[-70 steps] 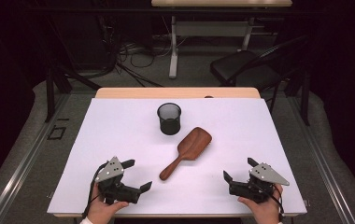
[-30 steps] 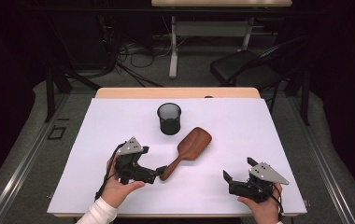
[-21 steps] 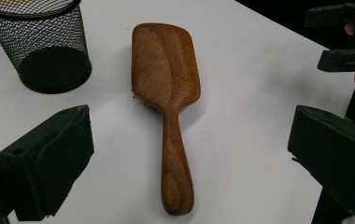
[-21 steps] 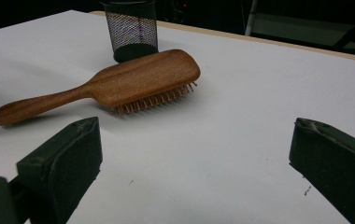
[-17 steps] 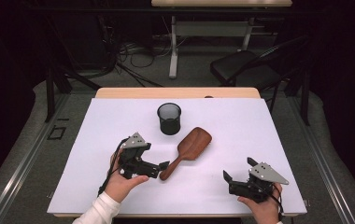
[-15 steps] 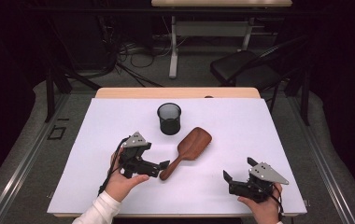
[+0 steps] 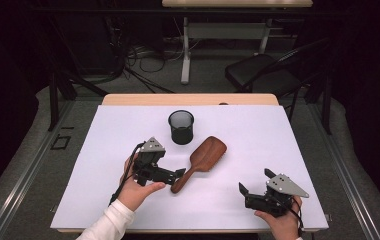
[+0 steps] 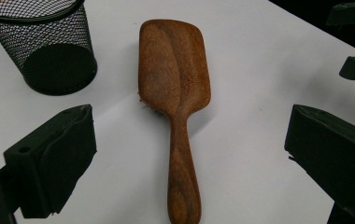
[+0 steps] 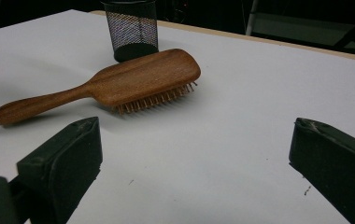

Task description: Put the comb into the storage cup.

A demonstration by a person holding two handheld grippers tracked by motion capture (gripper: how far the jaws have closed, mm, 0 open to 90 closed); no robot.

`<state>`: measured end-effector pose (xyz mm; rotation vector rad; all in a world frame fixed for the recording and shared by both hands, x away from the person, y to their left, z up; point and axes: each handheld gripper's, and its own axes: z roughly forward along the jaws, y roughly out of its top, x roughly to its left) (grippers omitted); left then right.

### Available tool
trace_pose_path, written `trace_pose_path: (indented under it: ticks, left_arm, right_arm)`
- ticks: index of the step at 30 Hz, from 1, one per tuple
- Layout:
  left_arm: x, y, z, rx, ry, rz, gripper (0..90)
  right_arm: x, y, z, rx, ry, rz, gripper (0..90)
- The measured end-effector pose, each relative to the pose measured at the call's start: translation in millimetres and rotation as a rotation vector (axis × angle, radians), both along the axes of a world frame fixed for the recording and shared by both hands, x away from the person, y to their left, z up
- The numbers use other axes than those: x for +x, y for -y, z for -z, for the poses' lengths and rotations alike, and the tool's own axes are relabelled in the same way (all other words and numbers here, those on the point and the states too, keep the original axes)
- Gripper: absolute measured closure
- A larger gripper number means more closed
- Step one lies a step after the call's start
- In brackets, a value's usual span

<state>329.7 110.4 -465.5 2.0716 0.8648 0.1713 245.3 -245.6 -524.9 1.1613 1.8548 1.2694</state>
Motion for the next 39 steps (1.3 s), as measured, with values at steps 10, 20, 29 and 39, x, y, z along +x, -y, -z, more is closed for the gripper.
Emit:
trace_pose_path:
  ticks: [10,20,29,39]
  left_arm:
    - [12.5,15.5,9.1,0.061,-0.06,0.027,2.5]
    - [20.5,24.9,15.7,0.1,-0.086,0.028,2.8]
    - [27.8,29.9,22.6,0.132,-0.091,0.001,2.8]
    - [32.8,40.7,35.1,0.171,-0.115,0.011,3.9]
  right_arm:
    - [0.5,0.5,0.3,-0.003,-0.005,-0.003,2.6]
    - [1.0,0.7,0.6,-0.002,-0.008,-0.003,2.6]
    - [1.0,0.8,0.7,-0.002,-0.009,-0.004,2.6]
    - [1.3,0.8,0.8,0.001,-0.014,-0.005,2.6]
